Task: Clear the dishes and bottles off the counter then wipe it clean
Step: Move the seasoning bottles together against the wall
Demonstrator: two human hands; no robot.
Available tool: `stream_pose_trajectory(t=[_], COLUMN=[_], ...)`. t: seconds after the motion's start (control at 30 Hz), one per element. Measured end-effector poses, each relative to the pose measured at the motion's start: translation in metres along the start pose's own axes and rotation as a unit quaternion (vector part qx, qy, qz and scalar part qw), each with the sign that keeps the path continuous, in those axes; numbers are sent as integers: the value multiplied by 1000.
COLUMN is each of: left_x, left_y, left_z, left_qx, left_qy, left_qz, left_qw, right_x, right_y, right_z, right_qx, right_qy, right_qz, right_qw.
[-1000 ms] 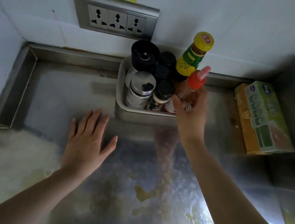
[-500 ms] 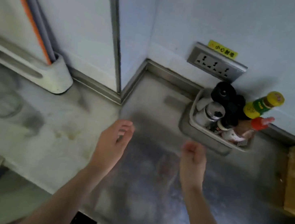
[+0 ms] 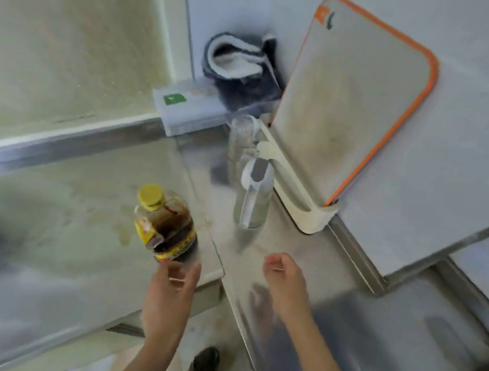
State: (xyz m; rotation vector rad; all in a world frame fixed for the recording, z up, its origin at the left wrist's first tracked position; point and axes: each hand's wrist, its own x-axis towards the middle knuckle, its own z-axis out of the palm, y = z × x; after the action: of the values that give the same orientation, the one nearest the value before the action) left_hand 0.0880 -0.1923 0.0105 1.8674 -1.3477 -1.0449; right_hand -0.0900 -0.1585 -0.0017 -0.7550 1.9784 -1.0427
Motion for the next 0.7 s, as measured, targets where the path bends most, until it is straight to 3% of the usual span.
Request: stream_pose_trajectory(t=[0.1, 0.17, 0.4, 0.5, 0.7], left_x=[15, 23, 65, 77, 92], left_y=[9, 14, 26, 24, 20], left_z=[-23, -35, -46, -45, -50], left_qx=[-20, -55, 16, 6, -24], left_qy=[73, 82, -53, -54, -85], left_qz=[-48, -22, 114, 100, 68], left_qw=[996, 995, 992, 993, 994], right_x=[14, 22, 50, 53, 51], right_y=[-29, -42, -74, -83, -82], right_z=[16, 23, 39, 41, 39], right_qx=[50, 69, 152, 176, 205], right_qy=[16, 32, 27, 18, 80], right_qz=[-35, -39, 4, 33, 47], right_qw=[998, 996, 988, 984, 974])
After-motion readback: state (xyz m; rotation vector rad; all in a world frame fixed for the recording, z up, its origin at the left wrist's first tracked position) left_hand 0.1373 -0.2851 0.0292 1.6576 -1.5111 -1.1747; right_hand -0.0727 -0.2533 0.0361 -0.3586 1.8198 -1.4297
